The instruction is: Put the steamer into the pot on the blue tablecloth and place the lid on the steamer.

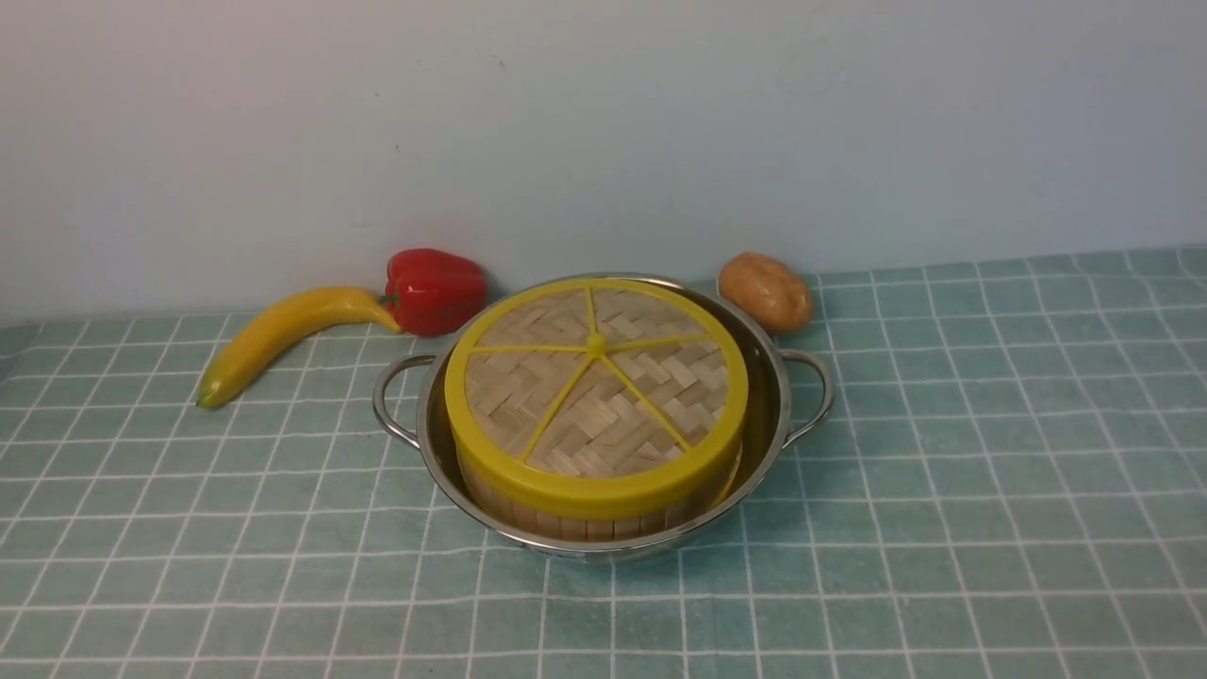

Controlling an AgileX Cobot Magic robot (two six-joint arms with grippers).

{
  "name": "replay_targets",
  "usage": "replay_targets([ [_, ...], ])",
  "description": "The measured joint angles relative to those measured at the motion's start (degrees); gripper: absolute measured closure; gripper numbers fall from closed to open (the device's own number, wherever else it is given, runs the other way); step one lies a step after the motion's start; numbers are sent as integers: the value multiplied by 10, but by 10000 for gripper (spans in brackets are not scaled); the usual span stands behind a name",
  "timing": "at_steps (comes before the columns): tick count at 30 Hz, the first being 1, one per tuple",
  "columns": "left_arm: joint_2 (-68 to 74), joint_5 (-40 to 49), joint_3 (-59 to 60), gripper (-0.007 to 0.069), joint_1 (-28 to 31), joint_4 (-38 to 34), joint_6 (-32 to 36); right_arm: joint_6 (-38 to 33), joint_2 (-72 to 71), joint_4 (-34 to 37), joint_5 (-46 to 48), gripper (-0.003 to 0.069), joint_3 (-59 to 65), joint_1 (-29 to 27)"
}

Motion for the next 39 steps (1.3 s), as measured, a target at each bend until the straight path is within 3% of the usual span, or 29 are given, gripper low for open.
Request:
replay_targets([
  [7,0,0,0,382,0,0,0,26,-39,-64,94,488,1,0],
  [26,0,0,0,382,0,0,0,35,-39,-93,94,454,1,0],
  [33,0,0,0,382,0,0,0,137,-39,-167,94,434,1,0],
  [39,0,0,0,382,0,0,0,183,-39,-177,94,420,1,0],
])
